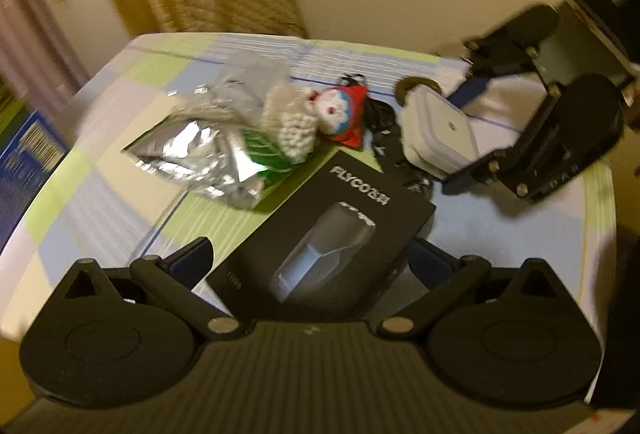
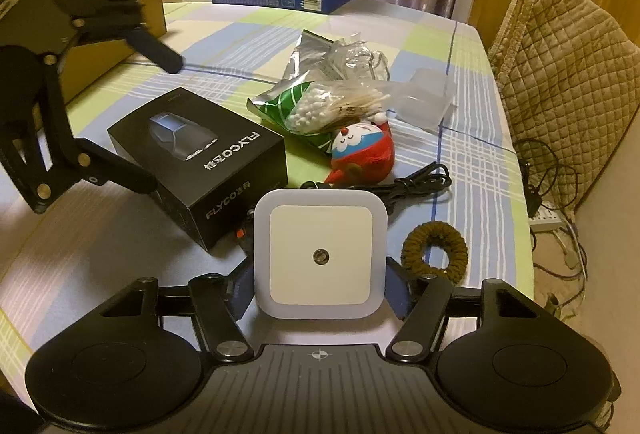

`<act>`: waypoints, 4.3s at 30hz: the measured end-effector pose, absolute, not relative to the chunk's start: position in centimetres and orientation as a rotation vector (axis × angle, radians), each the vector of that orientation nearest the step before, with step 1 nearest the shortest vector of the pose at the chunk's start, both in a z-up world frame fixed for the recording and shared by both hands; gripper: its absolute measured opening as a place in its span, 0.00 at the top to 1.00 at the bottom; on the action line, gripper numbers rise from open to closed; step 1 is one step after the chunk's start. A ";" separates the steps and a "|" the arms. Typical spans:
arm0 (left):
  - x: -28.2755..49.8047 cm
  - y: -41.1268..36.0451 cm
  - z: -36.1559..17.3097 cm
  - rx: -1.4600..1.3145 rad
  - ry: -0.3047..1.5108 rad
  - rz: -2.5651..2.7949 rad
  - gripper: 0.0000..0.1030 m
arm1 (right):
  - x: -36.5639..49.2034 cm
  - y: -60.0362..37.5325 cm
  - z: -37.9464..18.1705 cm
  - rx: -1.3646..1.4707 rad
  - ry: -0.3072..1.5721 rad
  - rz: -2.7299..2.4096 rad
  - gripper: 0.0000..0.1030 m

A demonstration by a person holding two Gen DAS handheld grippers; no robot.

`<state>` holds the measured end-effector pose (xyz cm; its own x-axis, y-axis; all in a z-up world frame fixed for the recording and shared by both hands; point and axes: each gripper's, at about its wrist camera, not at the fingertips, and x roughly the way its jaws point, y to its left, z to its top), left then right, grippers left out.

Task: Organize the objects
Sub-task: 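Reach the left tool to the black FLYCO box while the right tool reaches the white square light, then grasp the black FLYCO box with the left tool while the right tool grips the white light, then carry the box and light into the cardboard box and open both tools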

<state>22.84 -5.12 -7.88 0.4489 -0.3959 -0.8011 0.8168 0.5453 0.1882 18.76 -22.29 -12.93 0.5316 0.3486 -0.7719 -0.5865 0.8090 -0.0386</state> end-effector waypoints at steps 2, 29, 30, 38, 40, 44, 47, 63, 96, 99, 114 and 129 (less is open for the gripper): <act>23.4 -5.4 -8.3 0.645 0.802 -0.860 0.01 | 18.8 -22.3 -12.9 -0.312 0.840 0.572 0.40; 22.7 -5.9 -9.5 0.687 0.934 -0.864 0.18 | 18.6 -22.3 -12.8 -0.318 0.862 0.584 0.39; 23.0 -6.2 -9.4 0.688 0.936 -0.877 0.18 | 18.7 -22.3 -12.8 -0.324 0.863 0.588 0.39; 23.2 -6.6 -9.6 0.618 0.994 -0.861 0.23 | 19.1 -22.4 -12.5 -0.307 0.879 0.596 0.40; 22.6 -6.4 -9.5 0.609 1.018 -0.851 0.25 | 18.8 -22.3 -12.5 -0.318 0.882 0.598 0.40; 22.3 -6.1 -9.5 0.596 1.026 -0.850 0.25 | 18.6 -22.3 -12.6 -0.318 0.882 0.598 0.40; 22.9 -6.6 -9.8 0.585 1.024 -0.850 0.24 | 18.8 -22.1 -12.7 -0.319 0.882 0.588 0.40; 21.6 -6.0 -8.5 0.582 1.019 -0.745 0.27 | 17.9 -21.7 -10.7 -0.333 0.877 0.530 0.40; 20.0 27.8 9.8 0.365 0.970 -0.110 0.27 | 15.7 12.1 3.3 -0.493 0.614 1.094 0.40; 20.3 29.2 8.7 0.333 0.984 -0.104 0.27 | 15.8 14.9 2.1 -0.539 0.622 1.134 0.40; 22.2 33.0 1.6 0.235 1.057 -0.129 0.26 | 17.1 20.0 -3.4 -0.653 0.688 1.176 0.40; 22.2 33.7 0.9 0.230 1.042 -0.133 0.23 | 18.0 21.0 -4.5 -0.684 0.696 1.170 0.40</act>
